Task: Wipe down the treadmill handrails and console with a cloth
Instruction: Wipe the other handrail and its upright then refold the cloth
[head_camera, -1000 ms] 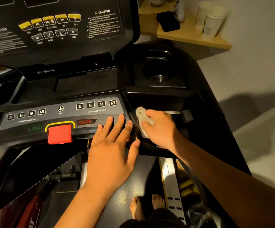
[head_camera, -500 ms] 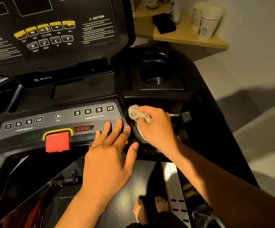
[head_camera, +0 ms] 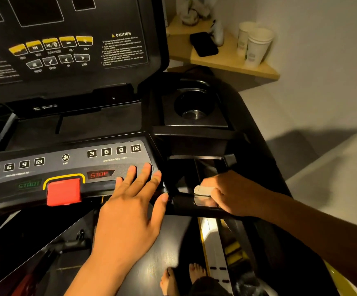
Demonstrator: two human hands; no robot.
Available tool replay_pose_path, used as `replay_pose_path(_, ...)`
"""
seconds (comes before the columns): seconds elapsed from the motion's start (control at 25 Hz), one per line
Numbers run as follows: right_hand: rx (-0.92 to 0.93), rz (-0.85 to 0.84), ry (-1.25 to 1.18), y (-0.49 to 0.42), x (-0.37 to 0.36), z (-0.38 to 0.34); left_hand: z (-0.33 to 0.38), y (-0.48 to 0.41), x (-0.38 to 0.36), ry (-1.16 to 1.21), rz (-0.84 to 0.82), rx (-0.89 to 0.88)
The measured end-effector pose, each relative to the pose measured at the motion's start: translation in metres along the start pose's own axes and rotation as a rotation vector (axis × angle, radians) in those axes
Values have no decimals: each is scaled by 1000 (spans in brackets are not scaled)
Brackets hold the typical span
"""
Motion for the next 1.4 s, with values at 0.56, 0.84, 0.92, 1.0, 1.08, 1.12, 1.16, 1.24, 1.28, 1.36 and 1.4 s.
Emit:
replay_pose_path(0.56, 25, 517, -164, 95, 3, -37, -2, 3, -1, 85, -50, 73)
replay_pose_path(0.84, 449, 255, 176, 87, -6, -38, -3, 3, 2, 111, -74, 76)
replay_pose_path(0.92, 378, 86, 550, 90, 1, -10, -2, 3, -1, 114, -77, 72)
replay_pose_path(1.0, 311, 4, 672, 80, 21, -12, -1, 4, -2, 99, -76, 54)
replay_pose_path(1.08, 372, 145, 715, 53, 47, -37, 0, 5, -1, 103, -80, 47)
replay_pose_path(1.12, 386, 229, 704, 39, 61, -43, -1, 4, 0, 99, -71, 42)
replay_pose_path(1.16, 419, 291, 741, 26, 72, -43, 0, 4, 1, 87, -59, 31)
replay_pose_path(1.24, 375, 301, 733, 15, 73, -27, 3, 4, 1, 67, -48, 12)
replay_pose_path(1.28, 309, 266, 724, 17, 66, -16, 3, 4, 2, 64, -42, 4)
replay_pose_path(1.36, 264, 91, 785, 35, 32, -11, 2, 3, 2, 42, -31, -21)
replay_pose_path(1.4, 249, -26, 783, 49, 17, -11, 2, 3, 0, 26, -35, -39)
Point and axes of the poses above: each hand's wrist, its own y-axis away from the middle knuckle, its own x-axis out of the back of the hand, z = x × y, the point moved 9 cm from there along -y, towards the middle knuckle, and after that the axes turned 4 degrees about -x, right-handed, at the moved point
